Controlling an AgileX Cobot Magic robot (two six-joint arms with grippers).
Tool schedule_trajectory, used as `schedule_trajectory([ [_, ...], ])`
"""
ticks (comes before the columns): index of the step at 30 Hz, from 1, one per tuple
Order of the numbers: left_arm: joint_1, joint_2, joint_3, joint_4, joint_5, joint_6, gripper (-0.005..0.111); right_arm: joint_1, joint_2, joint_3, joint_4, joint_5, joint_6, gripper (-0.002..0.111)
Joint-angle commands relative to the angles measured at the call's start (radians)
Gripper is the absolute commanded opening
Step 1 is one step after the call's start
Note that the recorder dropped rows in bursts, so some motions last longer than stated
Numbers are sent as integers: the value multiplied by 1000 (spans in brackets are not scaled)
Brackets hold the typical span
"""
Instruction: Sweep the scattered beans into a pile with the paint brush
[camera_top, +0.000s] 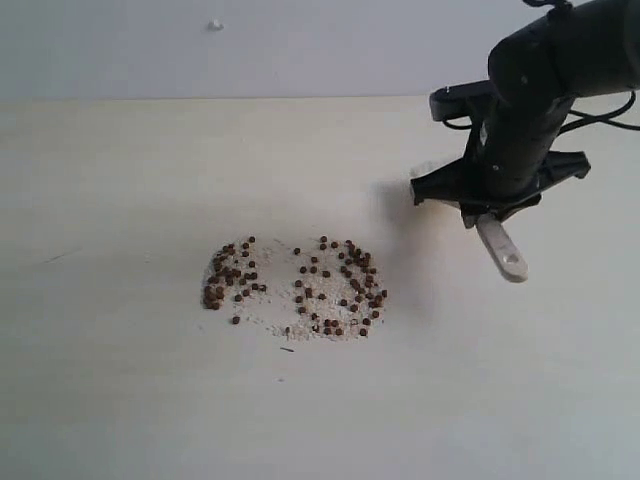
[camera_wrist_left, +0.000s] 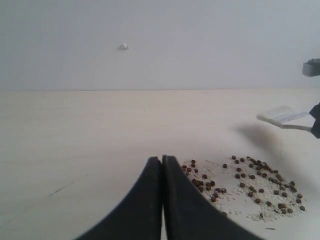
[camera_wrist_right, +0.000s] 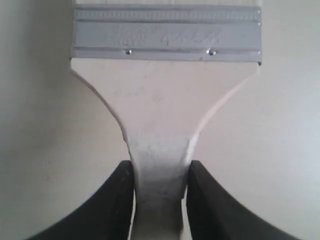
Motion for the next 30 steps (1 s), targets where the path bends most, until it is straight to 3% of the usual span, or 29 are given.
schedule_trajectory([
  [1, 2, -3, 1, -4, -2, -7, 0, -1, -50, 1, -58, 4, 7, 0],
  [6, 2, -3, 1, -4, -2, -7, 0, -1, -63, 1, -106, 7, -1, 0],
  [11, 2, -3, 1, -4, -2, -7, 0, -1, -94, 1, -82, 40, -180, 0],
  [17, 2, -3, 1, -4, -2, -7, 0, -1, -152, 1, 139, 134, -565, 0],
  [25, 2, -3, 1, -4, -2, -7, 0, -1, -200, -12, 424, 224, -818, 0],
  [30, 2, -3, 1, -2, -214, 14, 0, -1, -200, -55, 439, 318, -832, 0],
])
